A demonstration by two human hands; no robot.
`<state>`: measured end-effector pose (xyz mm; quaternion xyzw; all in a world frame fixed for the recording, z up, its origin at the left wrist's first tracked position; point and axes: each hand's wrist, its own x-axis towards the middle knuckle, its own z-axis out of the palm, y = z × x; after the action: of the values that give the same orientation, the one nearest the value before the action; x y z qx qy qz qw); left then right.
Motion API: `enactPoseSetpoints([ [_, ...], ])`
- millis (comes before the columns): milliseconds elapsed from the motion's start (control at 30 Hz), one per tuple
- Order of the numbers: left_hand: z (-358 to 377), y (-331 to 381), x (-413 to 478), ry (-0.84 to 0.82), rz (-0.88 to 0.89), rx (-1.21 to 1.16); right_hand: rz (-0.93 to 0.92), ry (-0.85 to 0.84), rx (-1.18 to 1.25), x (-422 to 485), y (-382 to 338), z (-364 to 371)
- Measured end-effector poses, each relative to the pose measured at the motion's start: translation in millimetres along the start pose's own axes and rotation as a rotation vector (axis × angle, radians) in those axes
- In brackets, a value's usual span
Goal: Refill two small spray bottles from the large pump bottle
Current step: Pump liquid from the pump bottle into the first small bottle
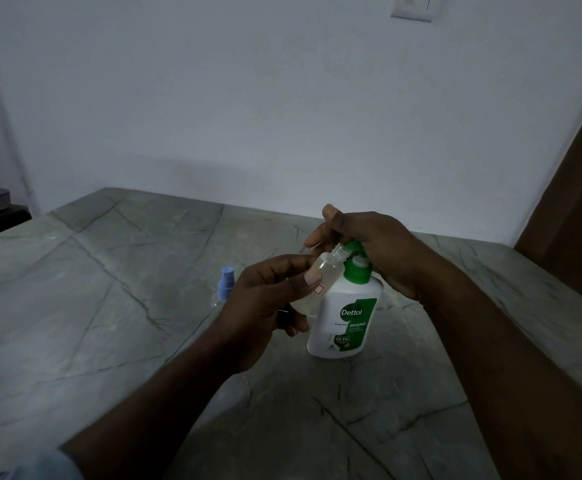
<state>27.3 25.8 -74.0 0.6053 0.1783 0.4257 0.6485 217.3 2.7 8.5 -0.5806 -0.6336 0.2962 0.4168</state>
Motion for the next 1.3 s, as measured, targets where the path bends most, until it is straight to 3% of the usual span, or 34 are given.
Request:
enactPoseSetpoints([
  [467,5,0,-2,-0.001,-0.008,0.007,0.019,-0.002,-0.005,0,5,-3],
  [800,2,1,-3,0.053,-0.007,0.016,0.021,0.024,0.366,2,2,-5],
  [1067,2,1,-5,0.047,0.012,0.005,0.056,-0.091,0.574,4,24,-22],
  [1167,3,-1,-5,0.036,0.027,0.038,0.069,-0.001,0.487,2,47,-18],
  [1300,9,-5,-5,0.041,0.032,0.102,0.157,0.040,0.146,-5,78,-20],
])
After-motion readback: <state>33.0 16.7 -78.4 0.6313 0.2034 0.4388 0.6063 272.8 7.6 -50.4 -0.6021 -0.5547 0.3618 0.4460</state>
